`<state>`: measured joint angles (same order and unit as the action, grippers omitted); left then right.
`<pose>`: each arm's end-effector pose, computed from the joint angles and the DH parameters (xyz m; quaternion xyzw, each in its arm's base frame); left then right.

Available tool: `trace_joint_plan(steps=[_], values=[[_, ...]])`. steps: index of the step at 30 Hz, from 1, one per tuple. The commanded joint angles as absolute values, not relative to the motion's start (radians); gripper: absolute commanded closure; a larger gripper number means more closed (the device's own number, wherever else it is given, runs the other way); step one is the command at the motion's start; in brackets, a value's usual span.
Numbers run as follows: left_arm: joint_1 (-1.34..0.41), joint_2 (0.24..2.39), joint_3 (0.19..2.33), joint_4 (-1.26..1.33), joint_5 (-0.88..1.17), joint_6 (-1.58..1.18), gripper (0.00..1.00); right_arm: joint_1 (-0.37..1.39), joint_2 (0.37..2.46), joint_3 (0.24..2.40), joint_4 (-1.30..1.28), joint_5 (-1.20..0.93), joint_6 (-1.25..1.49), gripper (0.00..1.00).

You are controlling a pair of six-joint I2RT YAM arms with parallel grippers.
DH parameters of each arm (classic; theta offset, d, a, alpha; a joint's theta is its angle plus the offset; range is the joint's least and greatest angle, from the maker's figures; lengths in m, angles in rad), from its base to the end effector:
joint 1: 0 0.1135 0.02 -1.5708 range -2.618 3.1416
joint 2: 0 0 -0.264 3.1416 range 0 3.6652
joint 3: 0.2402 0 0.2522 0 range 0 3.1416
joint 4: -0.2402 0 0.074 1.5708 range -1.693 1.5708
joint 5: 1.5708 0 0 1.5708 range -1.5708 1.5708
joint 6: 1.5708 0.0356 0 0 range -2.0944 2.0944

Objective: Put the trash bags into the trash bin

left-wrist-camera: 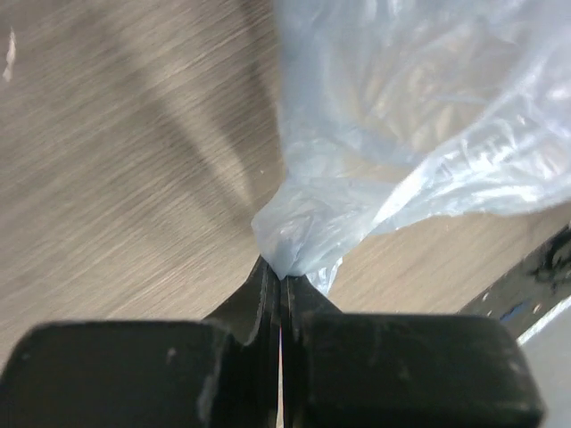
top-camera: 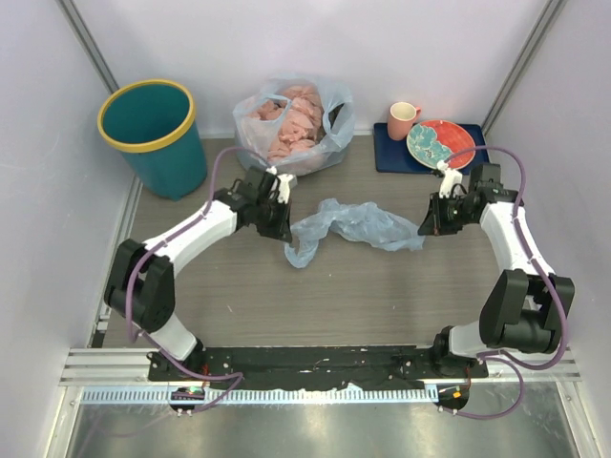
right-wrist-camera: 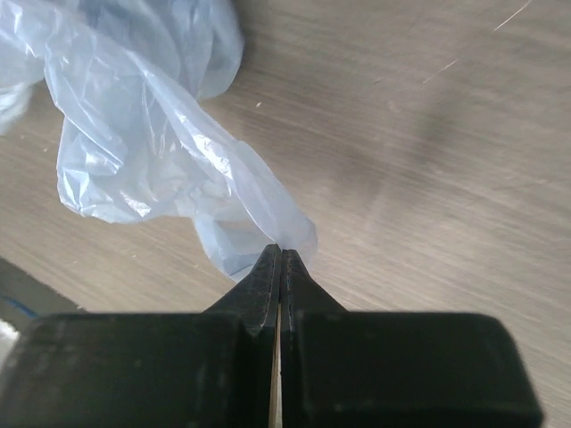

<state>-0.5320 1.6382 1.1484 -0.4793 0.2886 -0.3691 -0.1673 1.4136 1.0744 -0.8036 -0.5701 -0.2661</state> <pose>0.2908 -0.1829 0.2255 0.1194 0.9386 -0.2513 0.2042 0.2722 -0.0265 0.2547 -0.1059 0.9337 0.2245 0.2581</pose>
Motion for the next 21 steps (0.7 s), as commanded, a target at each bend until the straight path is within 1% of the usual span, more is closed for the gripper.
trace_joint_plan(steps=[1, 3, 5, 6, 7, 8, 9, 10, 11, 13, 15, 16, 18, 19, 21], values=[[-0.541, 1.601, 1.354, -0.950, 0.382, 0.073, 1.00, -0.169, 1.391, 1.175, -0.833, -0.486, -0.370, 0.99], [-0.540, 1.640, 1.413, -1.024, 0.397, 0.185, 1.00, -0.158, 1.414, 1.221, -0.848, -0.474, -0.426, 0.99], [-0.540, 1.672, 1.517, -1.136, 0.442, 0.247, 1.00, -0.143, 1.417, 1.244, -0.858, -0.459, -0.507, 0.99], [-0.540, 1.704, 1.552, -1.167, 0.495, 0.299, 1.00, -0.140, 1.416, 1.253, -0.867, -0.462, -0.538, 0.93], [-0.541, 1.721, 1.625, -1.237, 0.523, 0.313, 1.00, -0.140, 1.413, 1.265, -0.896, -0.509, -0.570, 0.70], [-0.540, 1.736, 1.659, -1.262, 0.552, 0.325, 1.00, -0.140, 1.407, 1.296, -0.906, -0.534, -0.593, 0.51], [-0.540, 1.762, 1.687, -1.287, 0.599, 0.334, 1.00, -0.138, 1.382, 1.307, -0.908, -0.561, -0.621, 0.38], [-0.541, 1.770, 1.730, -1.320, 0.626, 0.353, 1.00, -0.140, 1.368, 1.316, -0.894, -0.650, -0.632, 0.17], [-0.540, 1.773, 1.744, -1.327, 0.644, 0.351, 1.00, -0.138, 1.350, 1.316, -0.873, -0.690, -0.635, 0.11], [-0.540, 1.784, 1.781, -1.359, 0.714, 0.368, 1.00, -0.092, 1.304, 1.296, -0.756, -0.753, -0.591, 0.08], [-0.540, 1.789, 1.805, -1.371, 0.748, 0.364, 1.00, -0.007, 1.292, 1.276, -0.715, -0.740, -0.589, 0.07], [-0.541, 1.792, 1.812, -1.382, 0.777, 0.365, 1.00, 0.096, 1.281, 1.267, -0.668, -0.736, -0.569, 0.07], [-0.540, 1.787, 1.809, -1.381, 0.802, 0.370, 1.00, 0.167, 1.264, 1.189, -0.561, -0.746, -0.500, 0.07], [-0.540, 1.776, 1.806, -1.381, 0.820, 0.376, 1.00, 0.225, 1.256, 1.152, -0.428, -0.735, -0.436, 0.07], [-0.540, 1.766, 1.802, -1.384, 0.825, 0.405, 1.00, 0.282, 1.256, 1.063, -0.315, -0.686, -0.423, 0.06]])
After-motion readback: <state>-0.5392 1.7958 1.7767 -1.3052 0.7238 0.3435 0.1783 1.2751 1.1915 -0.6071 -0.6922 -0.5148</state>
